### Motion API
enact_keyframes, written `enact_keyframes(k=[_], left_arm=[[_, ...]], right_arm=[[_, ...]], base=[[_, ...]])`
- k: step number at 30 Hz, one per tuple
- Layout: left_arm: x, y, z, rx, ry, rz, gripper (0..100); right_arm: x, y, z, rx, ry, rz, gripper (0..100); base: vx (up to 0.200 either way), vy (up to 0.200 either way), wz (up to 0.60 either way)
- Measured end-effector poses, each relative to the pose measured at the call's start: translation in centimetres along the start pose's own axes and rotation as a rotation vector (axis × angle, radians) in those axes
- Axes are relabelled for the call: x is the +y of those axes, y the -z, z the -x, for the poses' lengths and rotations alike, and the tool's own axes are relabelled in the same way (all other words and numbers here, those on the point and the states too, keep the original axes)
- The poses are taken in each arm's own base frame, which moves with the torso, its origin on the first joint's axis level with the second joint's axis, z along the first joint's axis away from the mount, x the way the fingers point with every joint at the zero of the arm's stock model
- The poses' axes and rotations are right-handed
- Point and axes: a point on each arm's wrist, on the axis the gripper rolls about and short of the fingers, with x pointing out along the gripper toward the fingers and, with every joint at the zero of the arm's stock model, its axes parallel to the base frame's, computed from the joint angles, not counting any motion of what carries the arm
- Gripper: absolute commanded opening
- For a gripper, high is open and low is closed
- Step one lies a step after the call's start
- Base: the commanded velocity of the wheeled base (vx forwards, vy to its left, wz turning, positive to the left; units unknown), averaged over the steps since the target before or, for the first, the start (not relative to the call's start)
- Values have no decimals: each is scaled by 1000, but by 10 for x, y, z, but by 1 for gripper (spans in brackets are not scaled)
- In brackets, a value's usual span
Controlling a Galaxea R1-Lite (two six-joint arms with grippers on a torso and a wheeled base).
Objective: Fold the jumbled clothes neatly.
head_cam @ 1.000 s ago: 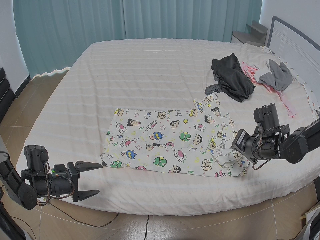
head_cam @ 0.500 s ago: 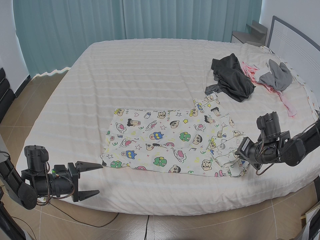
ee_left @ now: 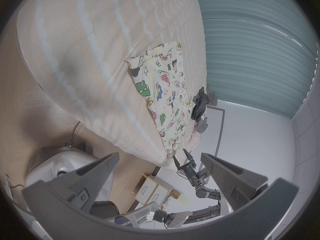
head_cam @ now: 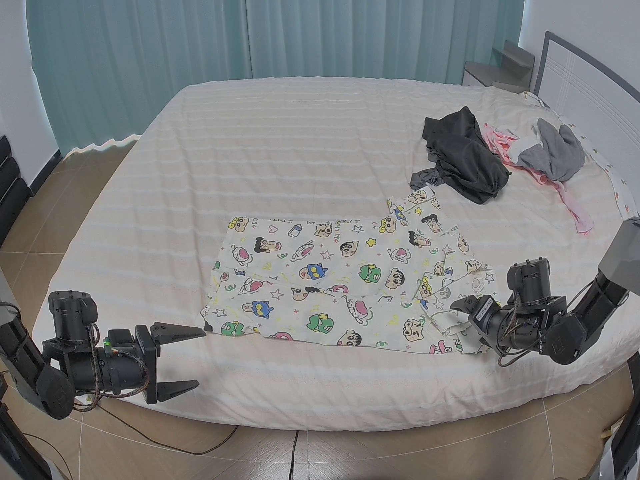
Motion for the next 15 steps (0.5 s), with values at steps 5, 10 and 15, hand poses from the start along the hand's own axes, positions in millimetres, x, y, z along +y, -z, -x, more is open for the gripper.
enact_keyframes(k=[5, 10, 15], left_arm=[[0, 0, 0, 0, -1, 1, 100], [0, 0, 0, 1, -1, -1, 100], [0, 0, 0, 1, -1, 0, 100]], right_arm=[[6, 2, -7, 2, -19, -35, 100], [13, 0, -11, -8, -40, -33, 100], [17, -2, -16, -17, -46, -31, 100]], base=[[0, 0, 0], [0, 0, 0], [0, 0, 0]])
